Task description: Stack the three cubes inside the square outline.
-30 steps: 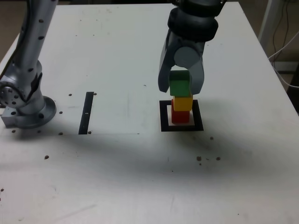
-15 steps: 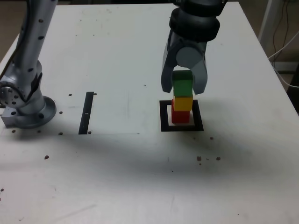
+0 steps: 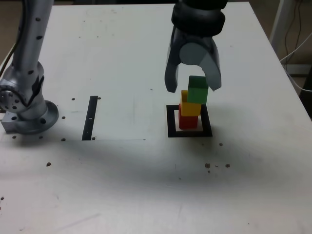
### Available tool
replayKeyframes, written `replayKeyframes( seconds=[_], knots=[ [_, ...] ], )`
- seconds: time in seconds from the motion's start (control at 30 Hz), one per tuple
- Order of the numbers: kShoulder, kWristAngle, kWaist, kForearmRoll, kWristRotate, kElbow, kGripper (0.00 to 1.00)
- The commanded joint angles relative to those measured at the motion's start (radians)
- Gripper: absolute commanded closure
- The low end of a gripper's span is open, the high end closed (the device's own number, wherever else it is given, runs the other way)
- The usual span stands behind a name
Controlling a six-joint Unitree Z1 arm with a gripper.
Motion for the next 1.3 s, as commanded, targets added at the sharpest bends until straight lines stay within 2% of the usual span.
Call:
replayKeyframes(
  seconds=[0.0, 0.3, 0.63, 0.87, 1.07, 1.17, 1.27],
  knots=[
    [-0.008, 0.002, -0.002, -0.004, -0.002, 0.008, 0.0],
    [-0.036, 0.002, -0.002, -0.009, -0.005, 0.022, 0.0],
    [-0.144, 0.0, 0.003, 0.01, 0.005, 0.048, 0.0],
    [-0.261, 0.0, 0.028, 0.012, 0.019, 0.21, 0.0],
    [-0.389, 0.024, 0.06, -0.007, 0.037, 0.401, 0.0],
    [-0.437, 0.029, 0.07, -0.039, 0.037, 0.517, 0.0],
    [-0.473, 0.017, 0.071, -0.096, 0.038, 0.624, 0.0]
  ],
)
